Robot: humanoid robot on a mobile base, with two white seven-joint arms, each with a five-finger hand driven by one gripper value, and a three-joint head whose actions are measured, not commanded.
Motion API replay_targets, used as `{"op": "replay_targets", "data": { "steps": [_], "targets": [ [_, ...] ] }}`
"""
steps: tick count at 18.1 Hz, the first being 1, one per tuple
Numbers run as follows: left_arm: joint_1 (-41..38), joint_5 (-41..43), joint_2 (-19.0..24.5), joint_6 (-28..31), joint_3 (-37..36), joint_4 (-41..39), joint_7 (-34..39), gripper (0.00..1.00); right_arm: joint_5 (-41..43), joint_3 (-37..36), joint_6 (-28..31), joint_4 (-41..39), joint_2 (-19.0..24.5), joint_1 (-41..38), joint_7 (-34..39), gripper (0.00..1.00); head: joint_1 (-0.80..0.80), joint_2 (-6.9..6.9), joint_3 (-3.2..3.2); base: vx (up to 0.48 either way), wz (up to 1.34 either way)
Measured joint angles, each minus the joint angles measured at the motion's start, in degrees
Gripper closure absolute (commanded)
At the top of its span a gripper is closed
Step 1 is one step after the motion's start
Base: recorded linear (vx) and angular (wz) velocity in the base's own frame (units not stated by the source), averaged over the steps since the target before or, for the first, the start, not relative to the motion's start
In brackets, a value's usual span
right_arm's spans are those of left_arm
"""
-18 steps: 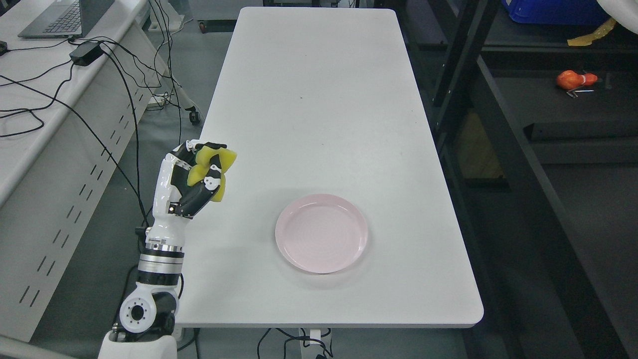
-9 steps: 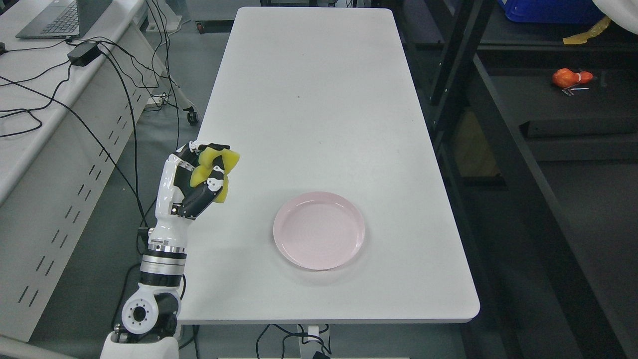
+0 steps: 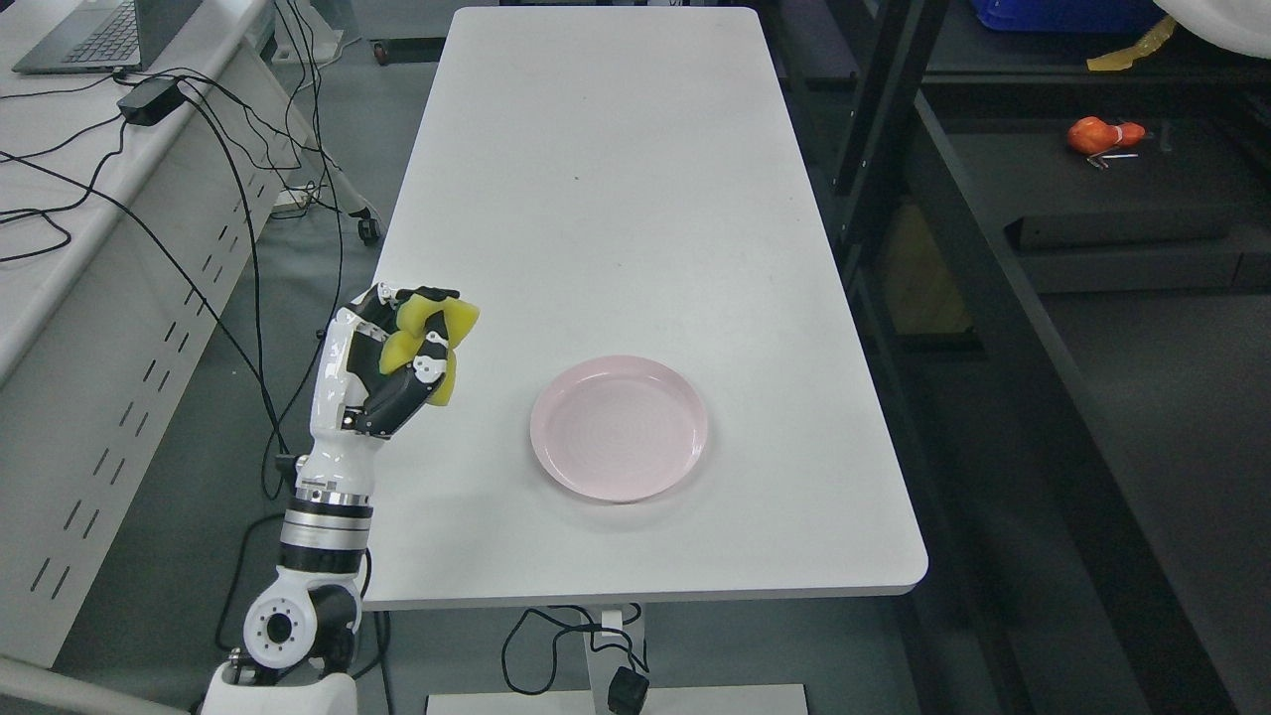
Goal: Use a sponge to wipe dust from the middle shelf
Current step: 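Hold the sponge in the left hand while turning toward the shelf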
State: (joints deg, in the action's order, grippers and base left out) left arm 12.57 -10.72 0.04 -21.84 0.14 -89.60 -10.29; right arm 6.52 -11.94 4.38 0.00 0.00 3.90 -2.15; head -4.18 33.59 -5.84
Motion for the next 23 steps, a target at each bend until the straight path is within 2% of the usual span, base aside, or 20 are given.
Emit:
{"op": "replay_targets", "data": {
  "steps": [10,23],
  "targets": [
    [-1.2,0.0,0.0,-0.3,-0.1,-0.3,-0.2,1.00,0.0,0.0,0.0,0.0,0.0,0.0,0.0,0.00,0.00,0.00,0.00,-0.131,0.03],
    [-1.9,0.1,0.0,-0.3,-0.1,-0.6,-0.4,0.99,0.0,0.0,0.0,0.0,0.0,0.0,0.0,0.00,0.00,0.00,0.00,-0.048,-0.06]
  ]
}}
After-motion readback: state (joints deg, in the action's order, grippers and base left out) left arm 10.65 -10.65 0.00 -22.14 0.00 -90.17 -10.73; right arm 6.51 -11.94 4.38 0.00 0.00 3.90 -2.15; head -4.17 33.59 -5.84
